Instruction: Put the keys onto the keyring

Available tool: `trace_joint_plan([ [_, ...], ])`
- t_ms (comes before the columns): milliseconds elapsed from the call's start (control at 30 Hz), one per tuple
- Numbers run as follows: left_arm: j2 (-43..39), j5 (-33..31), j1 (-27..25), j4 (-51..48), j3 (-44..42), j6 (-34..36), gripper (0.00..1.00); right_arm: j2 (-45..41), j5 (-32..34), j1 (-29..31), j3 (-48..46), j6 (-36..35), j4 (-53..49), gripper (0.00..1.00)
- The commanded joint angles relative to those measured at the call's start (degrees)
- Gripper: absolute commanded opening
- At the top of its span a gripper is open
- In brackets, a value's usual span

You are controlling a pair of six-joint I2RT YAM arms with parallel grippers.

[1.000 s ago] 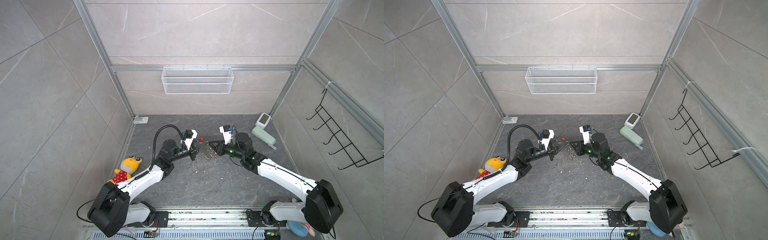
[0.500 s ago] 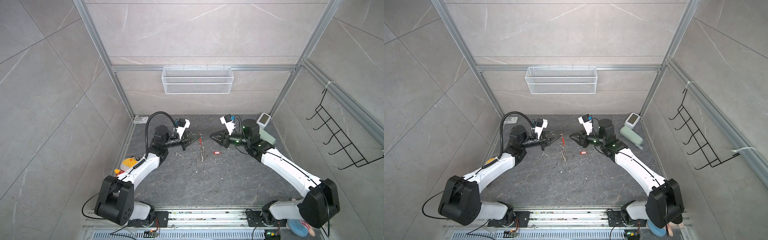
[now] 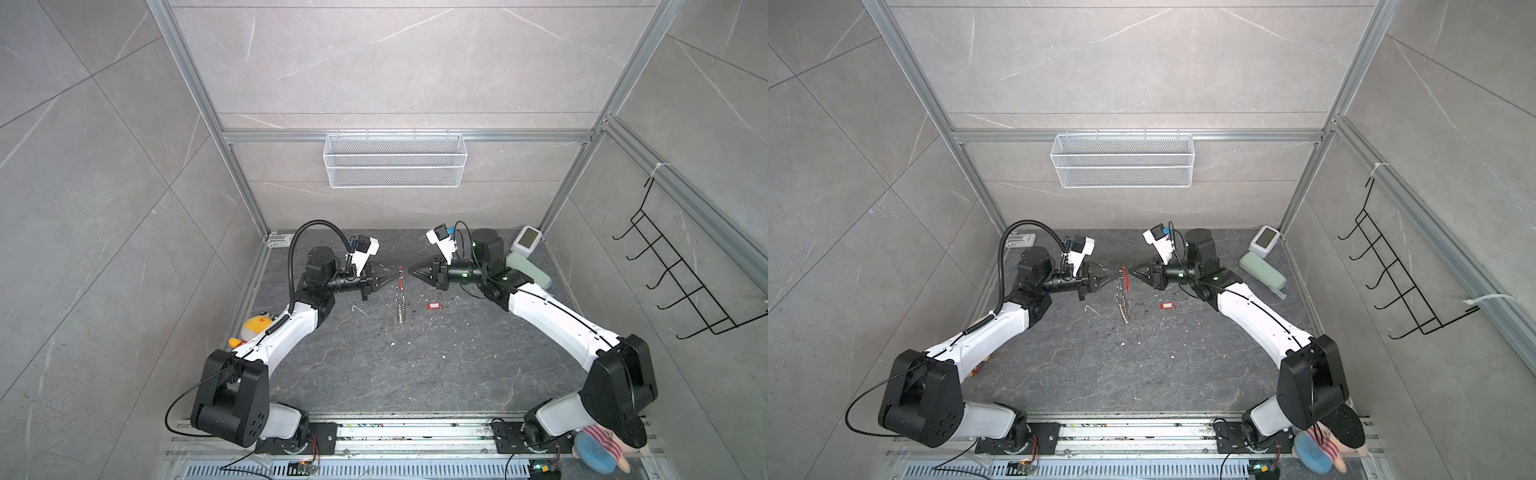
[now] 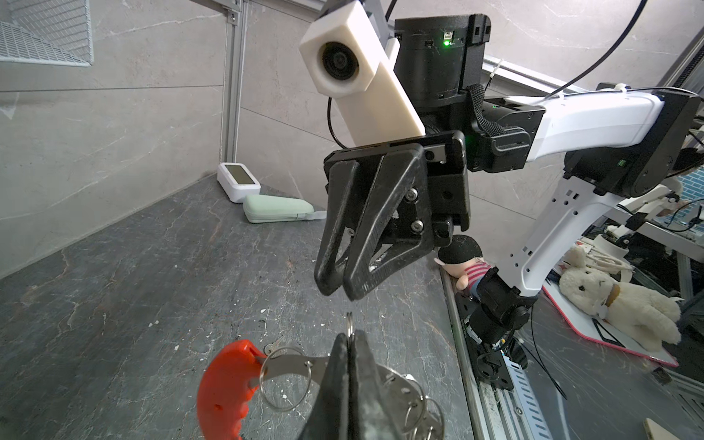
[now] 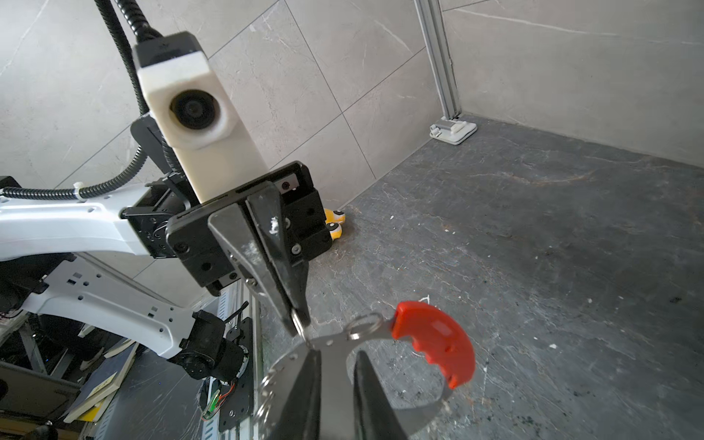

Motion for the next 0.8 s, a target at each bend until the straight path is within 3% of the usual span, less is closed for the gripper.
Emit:
trace_joint_plan([
  [0, 0.87, 1.79, 0.32, 1.89, 3.03, -0.52, 0.0, 0.72, -1.65, 0.66, 2.11, -0.12, 0.11, 0.2],
  [767, 3.16, 3.24, 0.59, 5.92, 3.96, -4.77, 0.0, 3.08, -3.49, 1.47, 1.96, 1.62, 3.03, 0.18],
])
